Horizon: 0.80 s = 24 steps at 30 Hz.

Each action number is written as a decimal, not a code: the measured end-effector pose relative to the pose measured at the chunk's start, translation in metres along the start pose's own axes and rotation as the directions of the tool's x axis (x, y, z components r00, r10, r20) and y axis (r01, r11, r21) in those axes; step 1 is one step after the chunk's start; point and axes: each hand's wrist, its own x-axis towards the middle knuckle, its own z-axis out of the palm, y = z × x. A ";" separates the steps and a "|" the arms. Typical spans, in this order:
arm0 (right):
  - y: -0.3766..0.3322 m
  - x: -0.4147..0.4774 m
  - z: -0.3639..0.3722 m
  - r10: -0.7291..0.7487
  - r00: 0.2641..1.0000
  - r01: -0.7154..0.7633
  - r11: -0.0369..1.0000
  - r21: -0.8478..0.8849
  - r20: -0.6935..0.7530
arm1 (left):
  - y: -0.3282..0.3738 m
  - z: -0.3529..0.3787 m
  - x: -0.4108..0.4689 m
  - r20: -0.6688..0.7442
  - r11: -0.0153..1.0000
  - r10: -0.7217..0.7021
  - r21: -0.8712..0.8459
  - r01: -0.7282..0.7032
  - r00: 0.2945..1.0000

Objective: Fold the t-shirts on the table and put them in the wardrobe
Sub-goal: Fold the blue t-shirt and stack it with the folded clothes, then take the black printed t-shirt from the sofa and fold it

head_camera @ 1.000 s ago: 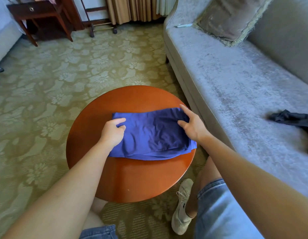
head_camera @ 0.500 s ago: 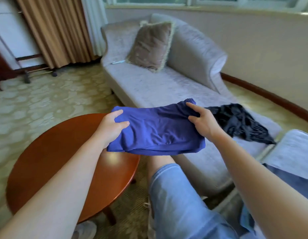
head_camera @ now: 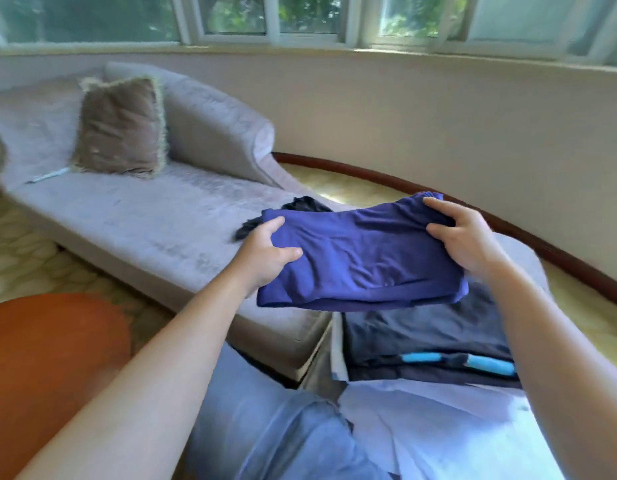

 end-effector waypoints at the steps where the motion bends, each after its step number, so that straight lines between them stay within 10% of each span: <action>1: 0.006 -0.001 -0.011 0.012 1.000 -0.012 1.000 -0.005 -0.007 | 0.005 0.012 0.000 0.016 1.000 0.000 -0.006 0.000 1.000; 8: 0.073 -0.018 -0.091 0.164 0.982 -0.170 0.983 -0.069 -0.089 | 0.027 0.109 0.000 0.177 0.999 -0.033 -0.021 0.037 0.984; 14: 0.104 -0.031 -0.101 0.434 0.897 -0.408 0.745 -0.527 -0.081 | -0.003 0.137 -0.008 0.220 0.830 -0.198 0.557 0.044 0.955; 24: 0.014 -0.001 0.036 0.086 0.992 -0.020 0.818 -0.574 0.087 | -0.004 0.059 0.012 0.001 0.783 -0.094 0.618 0.074 0.996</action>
